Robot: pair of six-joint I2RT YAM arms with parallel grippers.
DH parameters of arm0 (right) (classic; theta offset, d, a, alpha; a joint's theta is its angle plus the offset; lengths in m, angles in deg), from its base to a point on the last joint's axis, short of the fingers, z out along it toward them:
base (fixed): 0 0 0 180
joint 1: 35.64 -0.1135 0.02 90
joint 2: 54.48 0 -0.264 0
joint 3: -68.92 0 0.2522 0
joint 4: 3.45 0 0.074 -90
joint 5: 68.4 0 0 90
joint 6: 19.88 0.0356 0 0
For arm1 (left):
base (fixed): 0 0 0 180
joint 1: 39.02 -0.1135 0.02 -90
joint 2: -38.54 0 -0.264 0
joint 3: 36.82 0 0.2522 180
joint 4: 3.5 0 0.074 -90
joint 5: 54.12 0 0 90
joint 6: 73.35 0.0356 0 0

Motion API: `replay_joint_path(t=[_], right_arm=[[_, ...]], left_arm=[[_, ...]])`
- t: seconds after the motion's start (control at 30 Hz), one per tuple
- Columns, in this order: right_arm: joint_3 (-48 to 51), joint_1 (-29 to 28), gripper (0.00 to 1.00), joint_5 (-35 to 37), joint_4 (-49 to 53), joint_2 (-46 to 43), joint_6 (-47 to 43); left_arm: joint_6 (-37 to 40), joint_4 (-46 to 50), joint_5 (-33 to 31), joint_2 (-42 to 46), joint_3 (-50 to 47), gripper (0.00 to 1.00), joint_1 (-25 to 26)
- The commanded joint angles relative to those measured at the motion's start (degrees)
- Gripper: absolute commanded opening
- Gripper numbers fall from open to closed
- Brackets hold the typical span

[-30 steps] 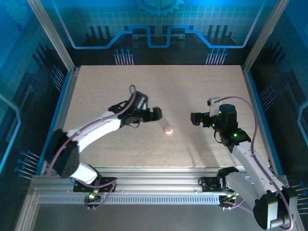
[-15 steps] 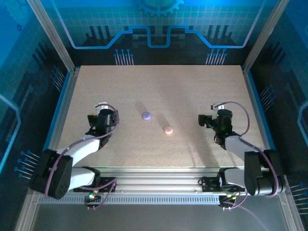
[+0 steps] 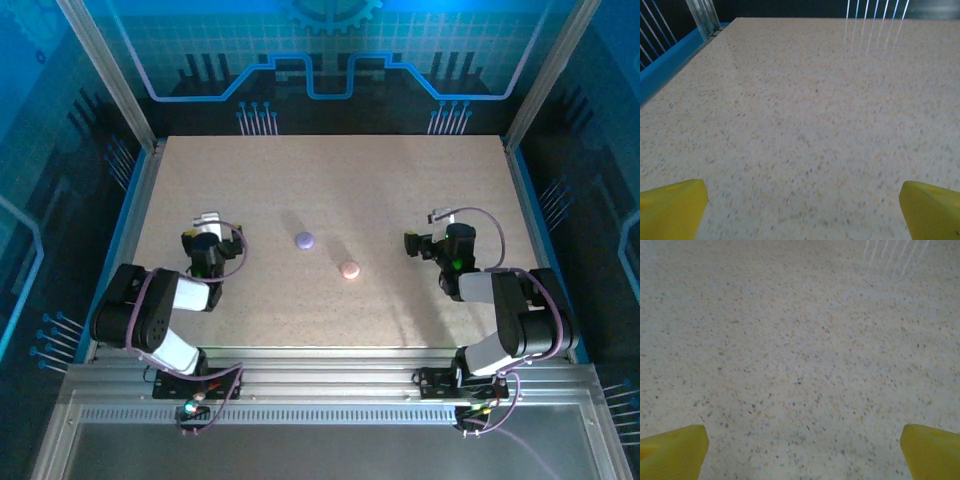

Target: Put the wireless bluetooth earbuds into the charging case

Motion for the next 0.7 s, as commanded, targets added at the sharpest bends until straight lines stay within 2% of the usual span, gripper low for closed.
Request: replay_joint_path(t=[0.0, 0.67], right_arm=[[-1.63, 0.59, 1.00, -2.50, -2.70, 0.01, -0.78], [-1.55, 0.51, 1.00, -2.28, -2.64, 0.03, -0.81]], left_arm=[[-3.05, 0.28, 6.88, 0.33, 1.90, 0.99, -2.28], [-2.21, 0.35, 7.76, 0.24, 2.09, 0.99, -2.12]])
